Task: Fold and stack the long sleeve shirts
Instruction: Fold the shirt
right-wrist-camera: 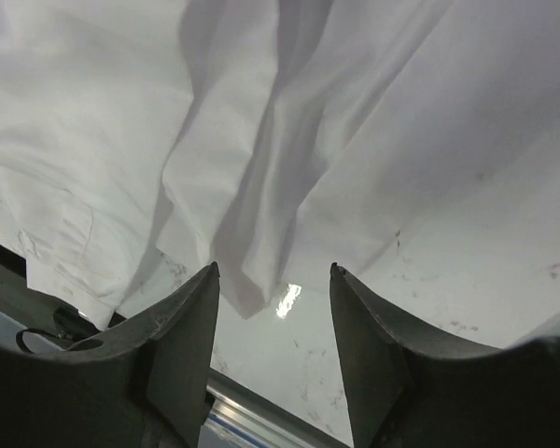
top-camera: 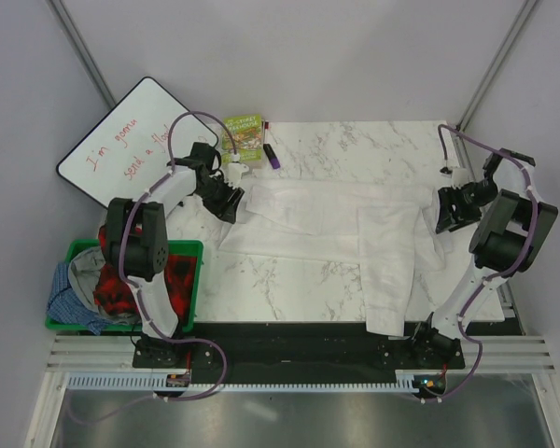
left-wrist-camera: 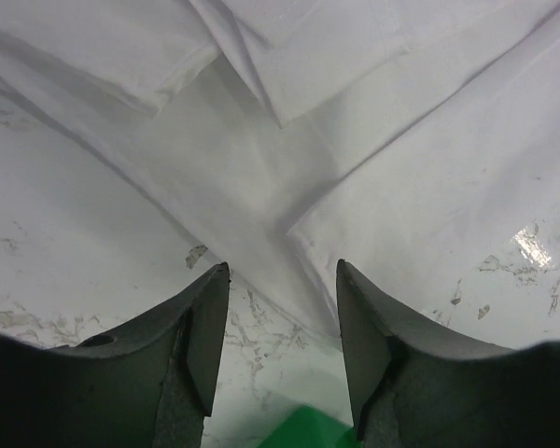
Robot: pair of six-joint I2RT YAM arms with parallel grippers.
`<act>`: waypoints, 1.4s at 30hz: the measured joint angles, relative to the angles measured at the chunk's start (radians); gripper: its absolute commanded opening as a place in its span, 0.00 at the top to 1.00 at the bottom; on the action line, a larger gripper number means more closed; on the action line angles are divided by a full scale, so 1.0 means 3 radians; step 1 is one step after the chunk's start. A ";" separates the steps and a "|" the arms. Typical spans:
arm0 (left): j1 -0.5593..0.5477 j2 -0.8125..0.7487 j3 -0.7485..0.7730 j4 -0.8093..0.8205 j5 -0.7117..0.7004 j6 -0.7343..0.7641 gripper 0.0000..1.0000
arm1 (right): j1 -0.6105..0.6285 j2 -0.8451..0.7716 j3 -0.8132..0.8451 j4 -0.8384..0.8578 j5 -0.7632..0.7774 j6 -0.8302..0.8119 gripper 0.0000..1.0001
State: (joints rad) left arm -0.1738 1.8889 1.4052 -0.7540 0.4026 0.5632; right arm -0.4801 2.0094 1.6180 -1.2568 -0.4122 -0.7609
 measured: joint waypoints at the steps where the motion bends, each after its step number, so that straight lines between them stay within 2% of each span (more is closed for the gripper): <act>1: -0.0006 0.0053 0.0009 -0.0004 -0.0001 0.0006 0.43 | 0.0033 0.0033 0.0014 0.0014 -0.0020 0.0029 0.41; 10: -0.0024 0.0228 0.0045 -0.0003 -0.0005 0.0027 0.43 | 0.0388 0.0323 0.0357 0.0195 -0.0125 0.0306 0.38; 21: -0.0027 0.0338 0.0139 0.0003 -0.0008 0.0142 0.43 | 0.0551 0.0439 0.0570 0.0318 -0.0209 0.0521 0.39; 27: -0.0051 0.0338 0.0131 0.0003 0.0083 0.0179 0.44 | 0.0642 0.0506 0.0570 0.0350 -0.0240 0.0599 0.46; 30: -0.0062 0.0338 0.0114 0.0000 0.0102 0.0187 0.46 | 0.0660 0.0506 0.0570 0.0390 -0.0247 0.0640 0.55; 32: -0.0067 0.0338 0.0104 0.0001 0.0123 0.0189 0.50 | 0.0662 0.0509 0.0571 0.0409 -0.0253 0.0661 0.60; 33: -0.0069 0.0338 0.0099 0.0000 0.0136 0.0192 0.51 | 0.0662 0.0514 0.0575 0.0417 -0.0256 0.0678 0.67; 35: -0.0071 0.0338 0.0098 0.0000 0.0151 0.0193 0.59 | 0.0662 0.0538 0.0594 0.0431 -0.0258 0.0702 0.72; 36: -0.0071 0.0338 0.0098 -0.0001 0.0154 0.0195 0.63 | 0.0662 0.0553 0.0607 0.0444 -0.0261 0.0716 0.79; 37: -0.0071 0.0338 0.0098 0.0000 0.0155 0.0195 0.75 | 0.0662 0.0566 0.0613 0.0463 -0.0263 0.0729 0.83; 38: -0.0071 0.0338 0.0098 0.0001 0.0155 0.0197 0.80 | 0.0662 0.0575 0.0615 0.0474 -0.0264 0.0732 0.87; 39: -0.0071 0.0340 0.0098 -0.0001 0.0158 0.0198 0.85 | 0.0662 0.0581 0.0617 0.0479 -0.0266 0.0743 0.97; 40: -0.0071 0.0340 0.0098 -0.0001 0.0159 0.0200 0.95 | 0.0662 0.0586 0.0618 0.0483 -0.0267 0.0754 1.00; 42: -0.0071 0.0340 0.0099 -0.0001 0.0168 0.0215 0.98 | 0.0662 0.0587 0.0618 0.0492 -0.0270 0.0769 1.00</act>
State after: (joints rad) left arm -0.1951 1.9907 1.4349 -0.7544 0.4530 0.6277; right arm -0.2813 2.1857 1.8034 -1.1091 -0.4931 -0.5301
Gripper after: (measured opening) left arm 0.089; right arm 0.026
